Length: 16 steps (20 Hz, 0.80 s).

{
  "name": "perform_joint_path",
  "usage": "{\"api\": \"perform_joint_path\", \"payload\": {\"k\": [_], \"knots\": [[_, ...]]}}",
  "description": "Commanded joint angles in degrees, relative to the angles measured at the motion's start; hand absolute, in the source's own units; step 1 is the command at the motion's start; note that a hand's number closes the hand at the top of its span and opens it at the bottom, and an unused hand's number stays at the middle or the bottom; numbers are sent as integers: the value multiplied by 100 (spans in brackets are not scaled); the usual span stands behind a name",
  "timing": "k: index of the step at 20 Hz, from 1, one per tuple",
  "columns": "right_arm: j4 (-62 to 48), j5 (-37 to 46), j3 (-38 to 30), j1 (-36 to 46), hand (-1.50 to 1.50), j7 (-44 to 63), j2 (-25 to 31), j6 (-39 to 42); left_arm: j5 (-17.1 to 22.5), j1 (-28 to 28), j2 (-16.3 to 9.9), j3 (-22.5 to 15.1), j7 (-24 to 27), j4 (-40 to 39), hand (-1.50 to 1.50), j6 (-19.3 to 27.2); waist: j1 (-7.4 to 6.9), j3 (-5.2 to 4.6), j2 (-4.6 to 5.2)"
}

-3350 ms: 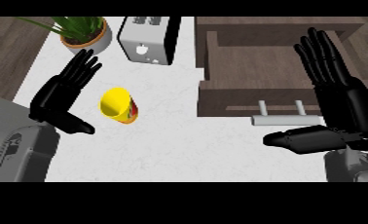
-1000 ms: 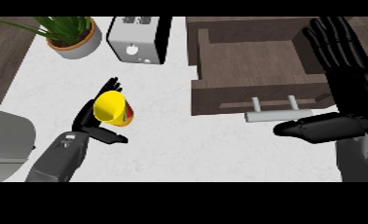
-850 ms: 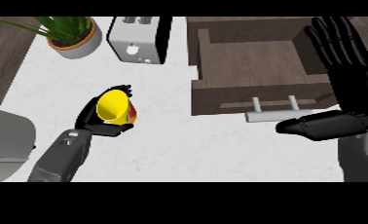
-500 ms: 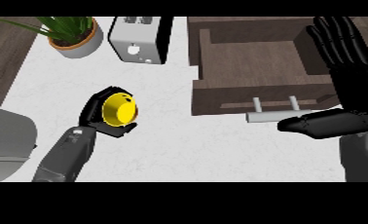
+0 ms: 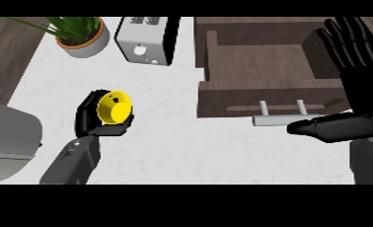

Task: Pick up the cup, place it into the drawer and close the drawer

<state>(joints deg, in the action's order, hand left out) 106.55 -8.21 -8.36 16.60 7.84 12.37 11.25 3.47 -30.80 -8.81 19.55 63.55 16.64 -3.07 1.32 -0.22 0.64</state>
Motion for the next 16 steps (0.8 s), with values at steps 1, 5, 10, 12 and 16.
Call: {"api": "perform_joint_path", "payload": {"k": [1,5,10,12,16], "knots": [[32,14,-70,-137,-150,-98,24,19,198,-191,62,79,512,295,150,-653,-53,14,-47],[83,-135,-115,-238,-150,37,114,158,71,-595,80,-223,-11,599,150,-877,-69,20,-68],[-107,22,-197,-62,-150,-35,91,-21,63,-1083,620,-535,-822,1543,150,-290,-199,31,-115],[11,201,-14,-153,-150,-3,-6,-92,88,-1069,499,-653,-1353,1909,150,-390,-182,27,-104],[-55,61,-158,-319,-150,-172,75,75,83,-1689,737,-837,-2197,2270,150,-142,-123,26,-87]]}}
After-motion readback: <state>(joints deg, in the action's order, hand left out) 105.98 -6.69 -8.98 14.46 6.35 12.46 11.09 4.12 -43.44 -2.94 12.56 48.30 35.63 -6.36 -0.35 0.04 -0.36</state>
